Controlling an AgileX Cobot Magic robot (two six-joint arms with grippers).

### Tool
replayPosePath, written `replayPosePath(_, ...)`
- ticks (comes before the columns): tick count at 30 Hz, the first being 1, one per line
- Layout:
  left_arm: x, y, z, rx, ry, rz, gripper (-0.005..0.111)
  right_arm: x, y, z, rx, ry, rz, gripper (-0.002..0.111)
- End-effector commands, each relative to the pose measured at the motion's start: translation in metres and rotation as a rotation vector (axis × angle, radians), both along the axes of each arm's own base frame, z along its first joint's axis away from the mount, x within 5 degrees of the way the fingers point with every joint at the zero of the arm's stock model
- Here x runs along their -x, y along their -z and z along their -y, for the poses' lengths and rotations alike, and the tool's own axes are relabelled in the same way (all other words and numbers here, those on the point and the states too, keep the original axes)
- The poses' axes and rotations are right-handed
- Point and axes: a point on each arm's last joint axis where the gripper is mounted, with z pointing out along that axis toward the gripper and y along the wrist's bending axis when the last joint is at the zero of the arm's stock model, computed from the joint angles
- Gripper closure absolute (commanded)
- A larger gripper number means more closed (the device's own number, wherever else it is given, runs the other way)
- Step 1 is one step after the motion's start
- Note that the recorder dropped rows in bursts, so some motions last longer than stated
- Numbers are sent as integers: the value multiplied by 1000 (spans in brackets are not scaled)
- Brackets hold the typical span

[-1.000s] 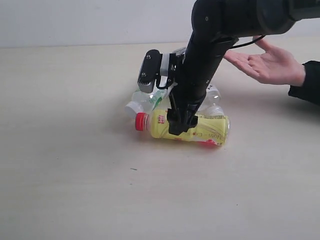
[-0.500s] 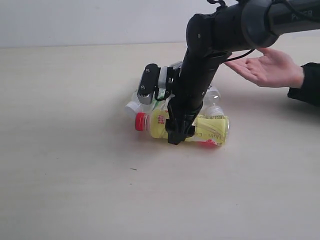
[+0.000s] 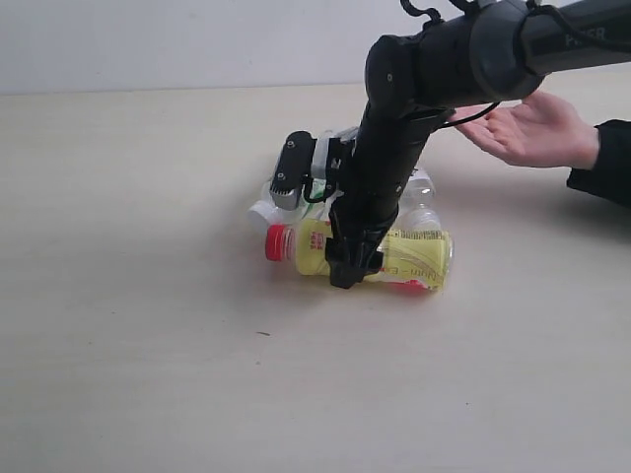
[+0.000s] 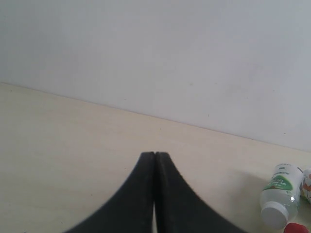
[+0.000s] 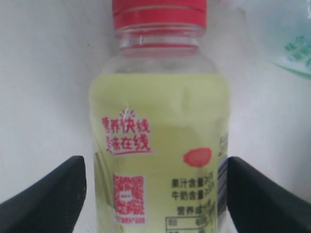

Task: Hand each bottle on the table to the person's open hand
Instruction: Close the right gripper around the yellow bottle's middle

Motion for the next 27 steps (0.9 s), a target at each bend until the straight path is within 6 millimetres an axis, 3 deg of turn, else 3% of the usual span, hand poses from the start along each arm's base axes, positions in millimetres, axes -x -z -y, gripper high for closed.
replayPosePath(1,0,0,0,2,4,6,107,-1,-2,-2,-6,4,10,35)
replayPosePath(20,0,0,0,2,4,6,107,-2,-2,-3,-19,37,15,36)
replayPosePath(24,0,0,0,2,4,6,107,-2,-2,-2,-19,81,4,41)
replayPosePath(27,0,0,0,2,4,6,107,-2,-2,-2,-17,89,-3,52)
